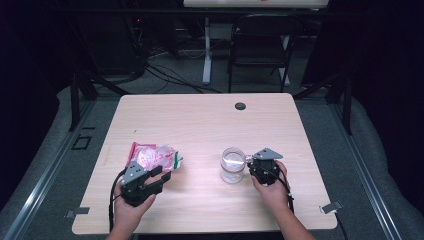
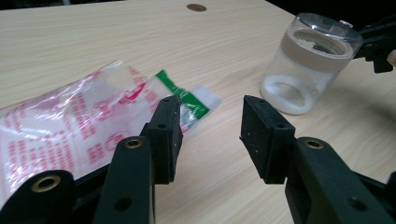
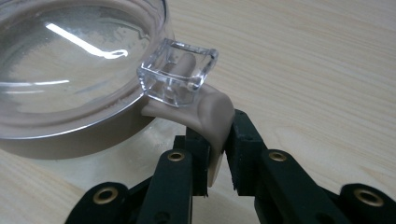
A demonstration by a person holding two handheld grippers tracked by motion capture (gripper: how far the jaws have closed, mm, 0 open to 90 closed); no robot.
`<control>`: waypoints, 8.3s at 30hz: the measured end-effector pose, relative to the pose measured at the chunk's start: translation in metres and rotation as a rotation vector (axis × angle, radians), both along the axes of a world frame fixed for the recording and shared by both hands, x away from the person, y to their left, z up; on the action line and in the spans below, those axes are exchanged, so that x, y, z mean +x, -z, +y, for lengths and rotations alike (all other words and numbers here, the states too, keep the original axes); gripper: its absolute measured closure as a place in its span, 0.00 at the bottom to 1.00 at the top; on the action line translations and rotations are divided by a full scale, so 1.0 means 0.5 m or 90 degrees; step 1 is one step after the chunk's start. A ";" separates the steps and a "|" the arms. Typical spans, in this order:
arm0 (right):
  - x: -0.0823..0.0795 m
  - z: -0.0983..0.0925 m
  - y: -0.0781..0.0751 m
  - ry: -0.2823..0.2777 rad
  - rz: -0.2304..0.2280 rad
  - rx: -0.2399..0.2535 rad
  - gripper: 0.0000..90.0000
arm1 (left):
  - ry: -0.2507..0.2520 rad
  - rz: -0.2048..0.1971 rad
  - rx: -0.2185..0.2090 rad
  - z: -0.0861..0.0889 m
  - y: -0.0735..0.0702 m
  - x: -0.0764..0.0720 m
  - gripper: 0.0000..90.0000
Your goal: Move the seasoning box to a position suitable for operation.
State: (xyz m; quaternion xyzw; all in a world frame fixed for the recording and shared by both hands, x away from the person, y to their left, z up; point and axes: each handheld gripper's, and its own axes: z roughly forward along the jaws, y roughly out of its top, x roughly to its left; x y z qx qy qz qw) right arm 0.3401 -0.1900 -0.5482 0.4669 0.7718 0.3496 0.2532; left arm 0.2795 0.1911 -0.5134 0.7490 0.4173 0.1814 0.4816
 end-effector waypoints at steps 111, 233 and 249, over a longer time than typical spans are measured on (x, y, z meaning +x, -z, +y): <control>-0.150 0.036 -0.099 -0.109 0.045 0.180 0.92 | 0.220 0.118 0.039 -0.167 0.027 -0.022 1.00; -0.233 0.059 -0.113 -0.184 -0.074 0.100 0.65 | 0.194 0.100 0.042 -0.208 0.001 0.032 0.78; -0.237 0.021 -0.114 -0.158 -0.058 0.127 0.71 | 0.192 0.097 0.041 -0.205 0.000 0.030 0.79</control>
